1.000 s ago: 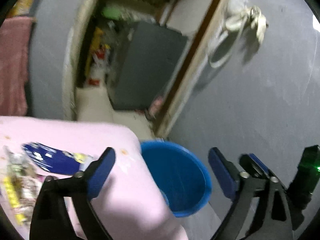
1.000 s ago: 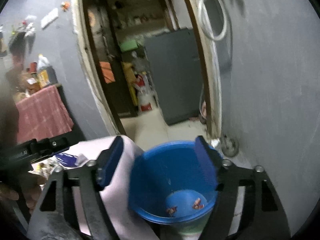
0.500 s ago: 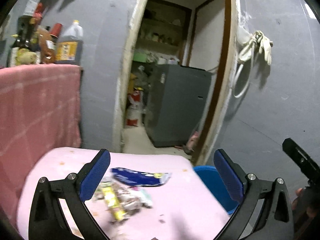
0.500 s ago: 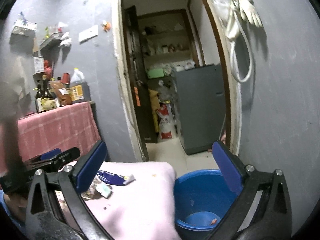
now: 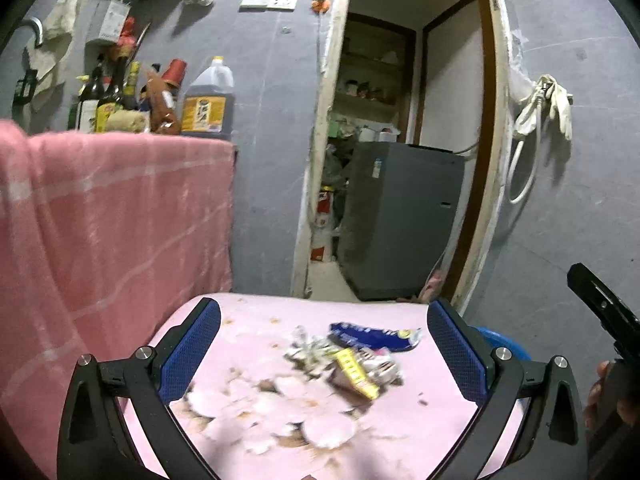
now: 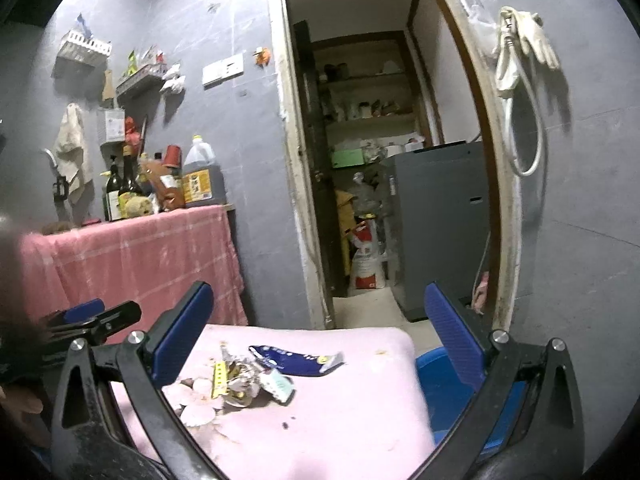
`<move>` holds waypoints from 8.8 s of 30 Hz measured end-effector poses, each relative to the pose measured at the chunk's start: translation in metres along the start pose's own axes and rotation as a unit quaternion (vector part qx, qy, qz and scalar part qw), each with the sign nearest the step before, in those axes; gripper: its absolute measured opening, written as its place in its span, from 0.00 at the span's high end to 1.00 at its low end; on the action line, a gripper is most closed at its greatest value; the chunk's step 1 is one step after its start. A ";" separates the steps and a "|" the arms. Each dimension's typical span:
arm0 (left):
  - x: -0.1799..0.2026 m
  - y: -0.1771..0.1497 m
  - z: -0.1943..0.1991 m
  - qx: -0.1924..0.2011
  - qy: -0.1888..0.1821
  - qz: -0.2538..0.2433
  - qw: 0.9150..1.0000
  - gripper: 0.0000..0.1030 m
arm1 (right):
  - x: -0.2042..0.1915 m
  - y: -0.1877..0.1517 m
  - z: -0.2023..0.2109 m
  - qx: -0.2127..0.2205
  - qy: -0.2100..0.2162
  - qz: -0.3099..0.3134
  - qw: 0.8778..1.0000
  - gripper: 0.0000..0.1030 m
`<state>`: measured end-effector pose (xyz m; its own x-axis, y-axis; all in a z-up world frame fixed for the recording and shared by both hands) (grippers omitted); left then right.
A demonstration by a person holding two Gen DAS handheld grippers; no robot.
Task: Collect trash
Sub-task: 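Move both tools back over the trash on the table, then grasp the yellow strip with the left tool while the right tool grasps the white carton, then carry both items over the blue basin and open both tools to release them, then move both tools back over the remaining trash on the table, then grasp the crumpled white-red wrapper with the left tool while the right tool grasps the round peel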
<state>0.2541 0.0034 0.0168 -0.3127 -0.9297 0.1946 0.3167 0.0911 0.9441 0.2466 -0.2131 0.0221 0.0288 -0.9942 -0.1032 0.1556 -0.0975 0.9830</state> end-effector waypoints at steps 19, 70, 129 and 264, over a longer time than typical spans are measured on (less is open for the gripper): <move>-0.037 -0.045 -0.043 -0.106 -0.024 0.048 0.993 0.02 | -0.018 -0.071 -0.081 -0.148 0.035 0.062 0.986 0.22; -0.067 -0.062 -0.108 -0.240 -0.127 0.237 0.933 0.81 | -0.075 -0.133 -0.173 -0.356 0.179 0.103 0.911 0.67; 0.105 -0.012 -0.109 -0.104 -0.190 0.024 0.976 0.83 | 0.063 -0.030 -0.052 -0.051 0.000 0.073 0.996 0.98; -0.029 -0.084 -0.129 -0.263 -0.108 0.106 0.953 0.82 | -0.021 -0.136 -0.154 -0.344 0.072 0.075 0.933 0.50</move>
<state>0.3518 -0.0236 -0.1026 -0.3509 -0.8097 0.4704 0.7811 0.0239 0.6239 0.3767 -0.1722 -0.1324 0.2259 -0.9733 -0.0403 0.7349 0.1431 0.6629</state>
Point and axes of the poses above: each gripper's, at about its wrist camera, not at the fingertips, and z roughly against the way its jaws point, x to its right, y to its top, the point moved 4 cm from there along -z, roughly the way its jaws point, and after that the axes turned 12 degrees about -y, right-handed, at the moved point
